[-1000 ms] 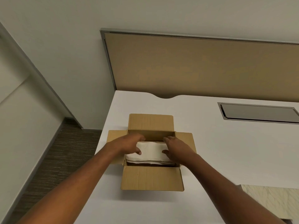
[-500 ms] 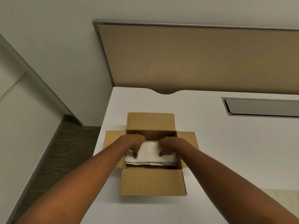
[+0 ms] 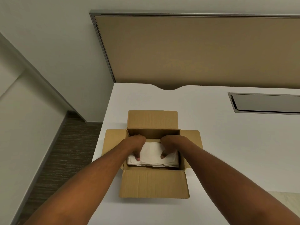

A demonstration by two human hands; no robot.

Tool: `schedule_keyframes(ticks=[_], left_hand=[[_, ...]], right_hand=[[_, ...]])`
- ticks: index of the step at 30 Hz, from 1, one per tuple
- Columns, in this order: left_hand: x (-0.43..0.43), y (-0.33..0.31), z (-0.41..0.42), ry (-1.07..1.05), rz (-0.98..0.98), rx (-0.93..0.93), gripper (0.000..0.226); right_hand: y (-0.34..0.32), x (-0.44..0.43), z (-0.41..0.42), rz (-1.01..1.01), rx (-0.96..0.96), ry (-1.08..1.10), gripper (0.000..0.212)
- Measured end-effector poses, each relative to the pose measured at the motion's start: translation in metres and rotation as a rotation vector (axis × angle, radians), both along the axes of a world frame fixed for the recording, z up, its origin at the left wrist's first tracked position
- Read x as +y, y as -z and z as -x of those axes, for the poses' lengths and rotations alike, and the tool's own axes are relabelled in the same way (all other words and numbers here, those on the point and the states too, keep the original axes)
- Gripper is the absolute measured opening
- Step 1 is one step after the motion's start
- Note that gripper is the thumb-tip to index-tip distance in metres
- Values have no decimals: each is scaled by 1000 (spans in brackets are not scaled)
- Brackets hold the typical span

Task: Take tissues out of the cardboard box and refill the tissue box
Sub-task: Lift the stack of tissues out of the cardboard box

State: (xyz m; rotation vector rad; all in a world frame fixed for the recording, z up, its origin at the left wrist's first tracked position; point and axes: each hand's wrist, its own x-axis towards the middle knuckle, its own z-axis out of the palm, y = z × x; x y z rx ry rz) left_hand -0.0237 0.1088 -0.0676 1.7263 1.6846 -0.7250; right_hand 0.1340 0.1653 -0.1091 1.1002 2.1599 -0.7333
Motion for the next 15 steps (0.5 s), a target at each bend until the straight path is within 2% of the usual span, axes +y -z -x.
schedule_keyframes(ticks=[10,15], left_hand=[[-6,-2,-11,-44,-31,97,80],[-11,-5,-16,-72,-23,143,80]], right_hand=[[-2,-3,1,41,-20,0,66],[-7,-11,-3,-15,72,-22,66]])
